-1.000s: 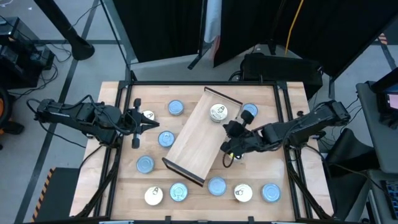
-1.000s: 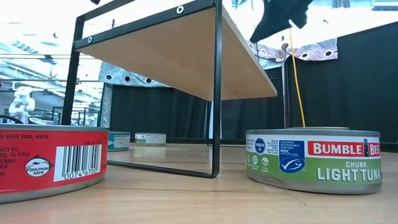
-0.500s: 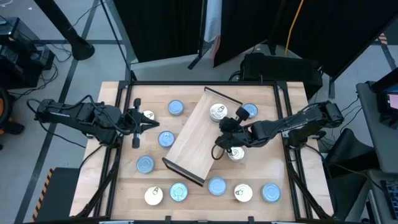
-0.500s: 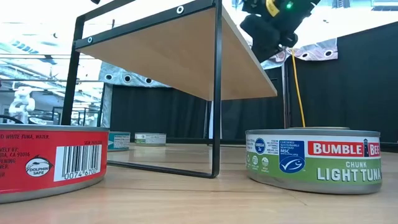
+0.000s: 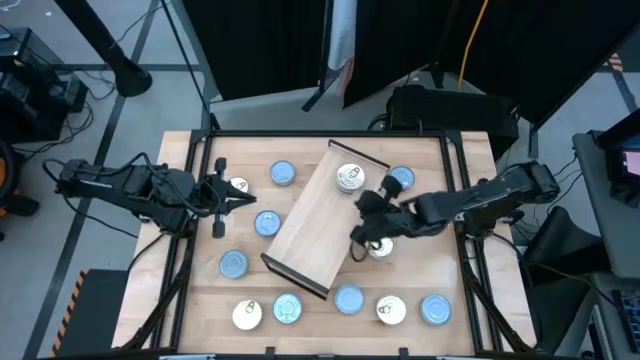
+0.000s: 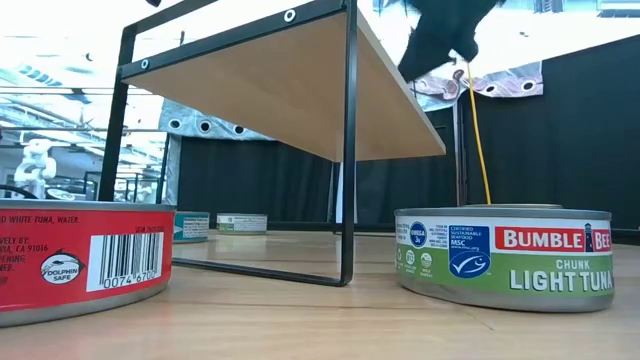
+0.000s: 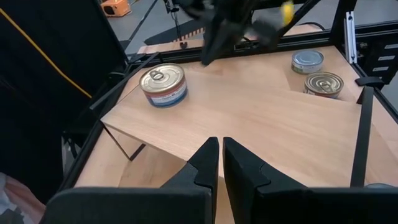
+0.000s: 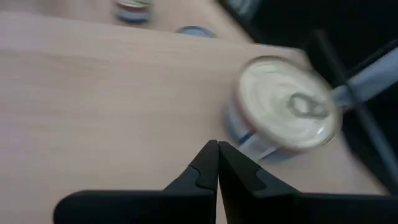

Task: Stack canned seafood by type on shelf
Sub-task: Stack the blue tuna can on top of the blue tuna can on the shelf

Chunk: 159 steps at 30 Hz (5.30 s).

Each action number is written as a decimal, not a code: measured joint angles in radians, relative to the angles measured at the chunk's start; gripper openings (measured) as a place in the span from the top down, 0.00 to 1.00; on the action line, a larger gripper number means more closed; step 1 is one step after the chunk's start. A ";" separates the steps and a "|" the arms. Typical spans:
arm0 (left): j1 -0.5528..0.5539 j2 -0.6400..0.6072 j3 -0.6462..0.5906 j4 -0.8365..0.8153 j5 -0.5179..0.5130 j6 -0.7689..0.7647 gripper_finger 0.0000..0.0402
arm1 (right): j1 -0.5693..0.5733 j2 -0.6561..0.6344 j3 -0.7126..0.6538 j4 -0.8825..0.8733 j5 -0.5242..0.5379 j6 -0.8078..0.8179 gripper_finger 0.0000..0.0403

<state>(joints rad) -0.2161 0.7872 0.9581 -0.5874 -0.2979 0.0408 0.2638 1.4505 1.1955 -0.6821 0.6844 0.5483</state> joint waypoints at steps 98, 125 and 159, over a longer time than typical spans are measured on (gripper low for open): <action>-0.127 0.192 -0.027 -0.052 -0.100 -0.352 0.93 | 0.312 0.340 -0.114 -0.272 -0.505 0.805 0.99; -0.115 0.113 -0.026 -0.140 -0.301 -0.416 0.93 | 0.133 0.107 0.036 -0.407 -0.475 -0.480 0.15; 0.032 0.056 -0.026 -0.260 -0.443 -0.559 0.93 | 0.014 0.113 -0.245 -0.168 -0.612 -0.791 0.28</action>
<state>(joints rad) -0.1843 0.8429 0.9321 -0.8477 -0.7412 -0.5179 0.2780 1.5635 0.9504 -0.8505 0.0727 -0.2429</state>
